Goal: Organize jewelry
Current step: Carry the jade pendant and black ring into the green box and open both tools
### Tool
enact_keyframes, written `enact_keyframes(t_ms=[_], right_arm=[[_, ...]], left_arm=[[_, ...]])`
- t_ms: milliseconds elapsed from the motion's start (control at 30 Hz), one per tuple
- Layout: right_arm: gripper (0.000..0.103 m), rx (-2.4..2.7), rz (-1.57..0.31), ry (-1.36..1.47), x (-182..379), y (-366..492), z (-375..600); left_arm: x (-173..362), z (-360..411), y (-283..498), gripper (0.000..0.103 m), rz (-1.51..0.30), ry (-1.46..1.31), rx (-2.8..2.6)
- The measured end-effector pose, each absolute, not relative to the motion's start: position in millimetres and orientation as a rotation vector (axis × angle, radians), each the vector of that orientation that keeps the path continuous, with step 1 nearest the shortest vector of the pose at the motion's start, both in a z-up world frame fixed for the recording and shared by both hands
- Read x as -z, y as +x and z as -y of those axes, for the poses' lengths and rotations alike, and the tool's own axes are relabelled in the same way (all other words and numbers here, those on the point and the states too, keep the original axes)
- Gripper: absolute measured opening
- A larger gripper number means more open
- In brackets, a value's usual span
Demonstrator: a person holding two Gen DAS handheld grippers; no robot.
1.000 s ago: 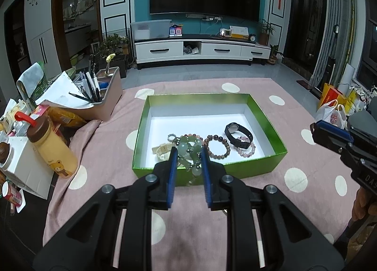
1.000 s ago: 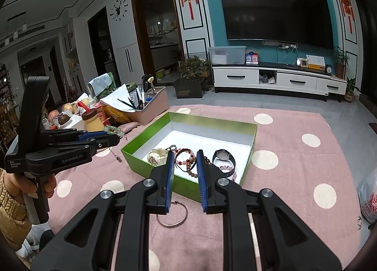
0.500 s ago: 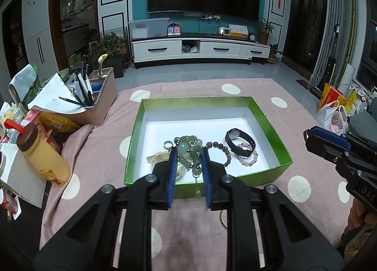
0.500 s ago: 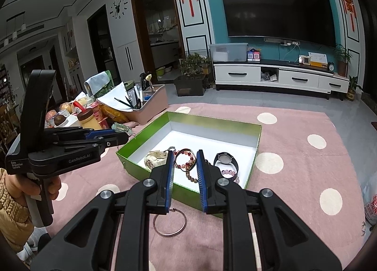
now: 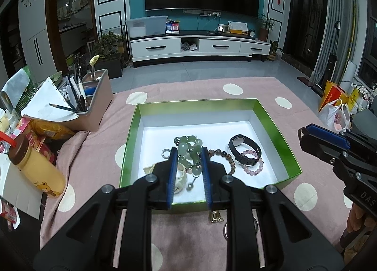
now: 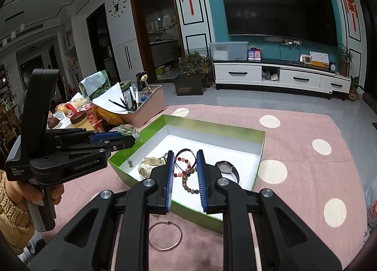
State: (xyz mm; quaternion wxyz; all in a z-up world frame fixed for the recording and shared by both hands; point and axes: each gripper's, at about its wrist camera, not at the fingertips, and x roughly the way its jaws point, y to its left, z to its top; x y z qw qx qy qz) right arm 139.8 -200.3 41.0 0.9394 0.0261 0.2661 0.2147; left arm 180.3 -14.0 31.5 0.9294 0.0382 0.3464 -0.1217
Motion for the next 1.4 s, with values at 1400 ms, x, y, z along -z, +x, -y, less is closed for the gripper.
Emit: enact_keyframes(t_ms=[1400], right_arm=[[0.019,-0.411,-0.745,0.122,8,254,179]], left_arm=[[23,10,293,0.020,-0.861,0.046,0.167]])
